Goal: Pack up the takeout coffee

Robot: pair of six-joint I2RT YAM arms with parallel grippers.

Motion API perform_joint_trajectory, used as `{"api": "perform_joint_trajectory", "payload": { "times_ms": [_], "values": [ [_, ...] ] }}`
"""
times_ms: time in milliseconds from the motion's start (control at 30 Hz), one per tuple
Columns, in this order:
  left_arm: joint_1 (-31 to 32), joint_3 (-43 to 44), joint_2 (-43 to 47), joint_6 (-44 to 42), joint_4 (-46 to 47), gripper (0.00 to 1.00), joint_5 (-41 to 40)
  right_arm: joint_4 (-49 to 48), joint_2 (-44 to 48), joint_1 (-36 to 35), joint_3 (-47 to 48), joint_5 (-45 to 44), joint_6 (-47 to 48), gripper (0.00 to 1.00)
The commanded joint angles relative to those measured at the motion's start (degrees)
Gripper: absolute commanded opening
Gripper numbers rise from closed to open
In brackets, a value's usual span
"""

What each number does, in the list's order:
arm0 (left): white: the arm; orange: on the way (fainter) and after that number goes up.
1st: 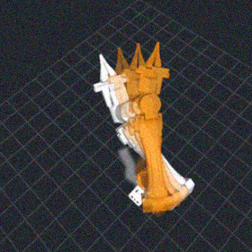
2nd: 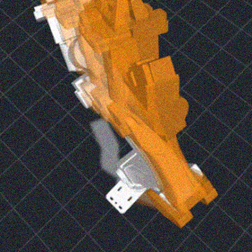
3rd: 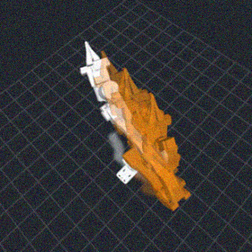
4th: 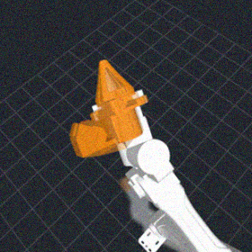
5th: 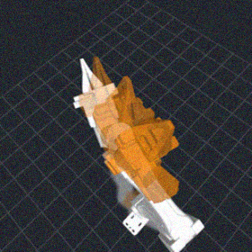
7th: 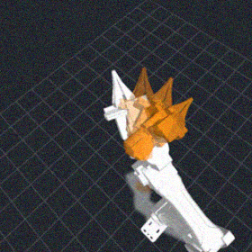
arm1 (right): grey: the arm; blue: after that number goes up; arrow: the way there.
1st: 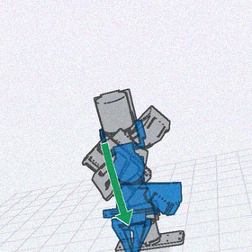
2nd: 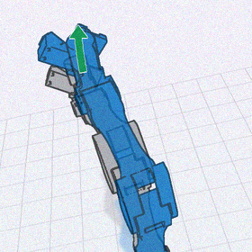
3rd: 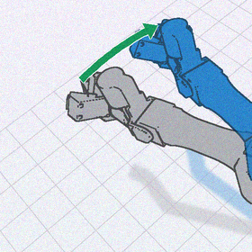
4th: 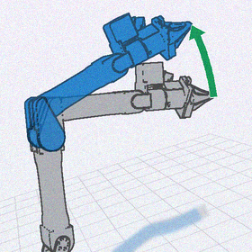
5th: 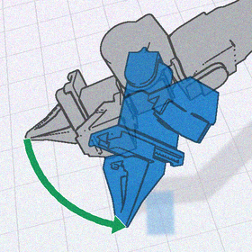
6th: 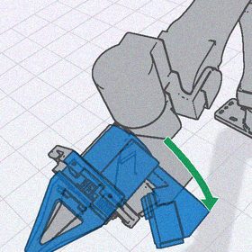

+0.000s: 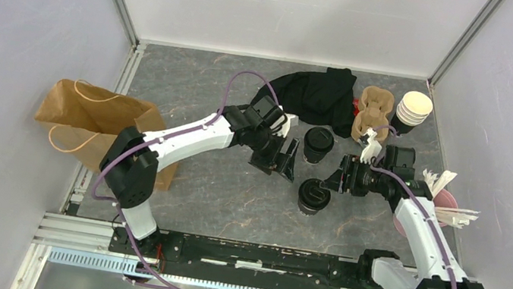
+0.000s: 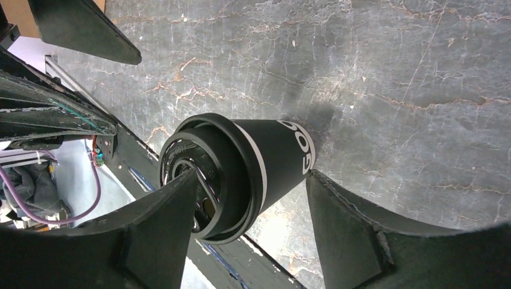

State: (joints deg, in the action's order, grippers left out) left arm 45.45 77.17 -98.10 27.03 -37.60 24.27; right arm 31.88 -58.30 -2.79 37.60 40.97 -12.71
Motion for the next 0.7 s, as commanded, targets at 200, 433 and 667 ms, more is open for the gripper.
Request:
{"api": "perform_joint_trajectory", "payload": {
  "times_ms": [200, 433, 667],
  "values": [
    [0.5, 0.6, -1.4, -3.3, 4.7, 0.85, 14.7, -0.3, 4.1, 0.0, -2.1, 5.8, -0.8, 0.76],
    [2.5, 7.0, -9.2, -4.2, 1.4, 0.78, 18.2, -4.8, 5.1, -0.1, -6.5, 7.5, -4.5, 0.7],
    [3.2, 11.7, -13.6, -3.1, 1.2, 0.7, 14.0, -9.0, 8.7, -0.1, -10.8, 4.5, -13.0, 0.6]
  ]
}}
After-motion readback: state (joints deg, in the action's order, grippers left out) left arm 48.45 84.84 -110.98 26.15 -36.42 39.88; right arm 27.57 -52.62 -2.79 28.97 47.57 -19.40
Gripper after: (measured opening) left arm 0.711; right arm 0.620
